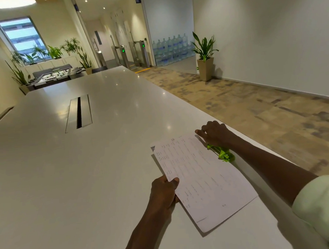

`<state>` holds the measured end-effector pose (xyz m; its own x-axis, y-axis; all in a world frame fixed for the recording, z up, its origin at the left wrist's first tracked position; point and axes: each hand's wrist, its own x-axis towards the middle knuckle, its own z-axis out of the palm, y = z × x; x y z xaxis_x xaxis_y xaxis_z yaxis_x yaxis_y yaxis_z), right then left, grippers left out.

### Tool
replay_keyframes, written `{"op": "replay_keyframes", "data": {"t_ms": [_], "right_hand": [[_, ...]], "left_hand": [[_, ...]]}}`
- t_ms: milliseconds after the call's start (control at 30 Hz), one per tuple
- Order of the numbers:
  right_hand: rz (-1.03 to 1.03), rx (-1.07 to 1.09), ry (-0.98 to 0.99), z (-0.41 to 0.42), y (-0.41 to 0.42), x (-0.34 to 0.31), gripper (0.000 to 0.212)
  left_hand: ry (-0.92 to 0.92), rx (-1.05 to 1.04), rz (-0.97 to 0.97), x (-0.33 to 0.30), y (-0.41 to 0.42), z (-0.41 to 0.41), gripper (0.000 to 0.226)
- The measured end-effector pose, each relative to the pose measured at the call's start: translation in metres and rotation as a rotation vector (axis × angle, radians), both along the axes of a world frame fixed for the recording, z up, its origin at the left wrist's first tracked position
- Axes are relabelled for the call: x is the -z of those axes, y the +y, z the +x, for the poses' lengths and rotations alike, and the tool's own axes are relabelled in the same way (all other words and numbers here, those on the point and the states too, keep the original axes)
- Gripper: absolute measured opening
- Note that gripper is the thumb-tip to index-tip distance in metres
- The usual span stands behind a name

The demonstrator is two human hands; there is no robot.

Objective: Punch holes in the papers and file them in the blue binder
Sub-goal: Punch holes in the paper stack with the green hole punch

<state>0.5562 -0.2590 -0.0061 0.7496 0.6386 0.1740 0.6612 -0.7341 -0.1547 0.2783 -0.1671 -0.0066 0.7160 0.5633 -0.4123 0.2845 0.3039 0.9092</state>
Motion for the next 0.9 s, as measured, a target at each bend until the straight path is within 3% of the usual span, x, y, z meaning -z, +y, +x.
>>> {"op": "replay_keyframes", "data": {"t_ms": [333, 500, 633, 767, 900], "right_hand": [[0.003, -0.017, -0.068, -0.004, 0.0, -0.003, 0.055], [0.131, -0.155, -0.169, -0.013, -0.007, -0.012, 0.082], [0.442, -0.193, 0.094, -0.046, -0.007, -0.027, 0.065], [0.663, -0.292, 0.684, -0.089, -0.01, -0.045, 0.044], [0.818, -0.352, 0.722, -0.125, -0.015, -0.056, 0.026]], "left_hand": [[-0.038, -0.072, -0.001, -0.001, 0.016, -0.027, 0.017], [-0.04, -0.122, 0.035, -0.004, 0.026, -0.04, 0.02], [-0.074, -0.169, 0.116, -0.011, 0.034, -0.05, 0.018], [-0.098, -0.229, 0.279, -0.025, 0.041, -0.057, 0.025], [-0.131, -0.273, 0.428, -0.04, 0.045, -0.069, 0.027]]}}
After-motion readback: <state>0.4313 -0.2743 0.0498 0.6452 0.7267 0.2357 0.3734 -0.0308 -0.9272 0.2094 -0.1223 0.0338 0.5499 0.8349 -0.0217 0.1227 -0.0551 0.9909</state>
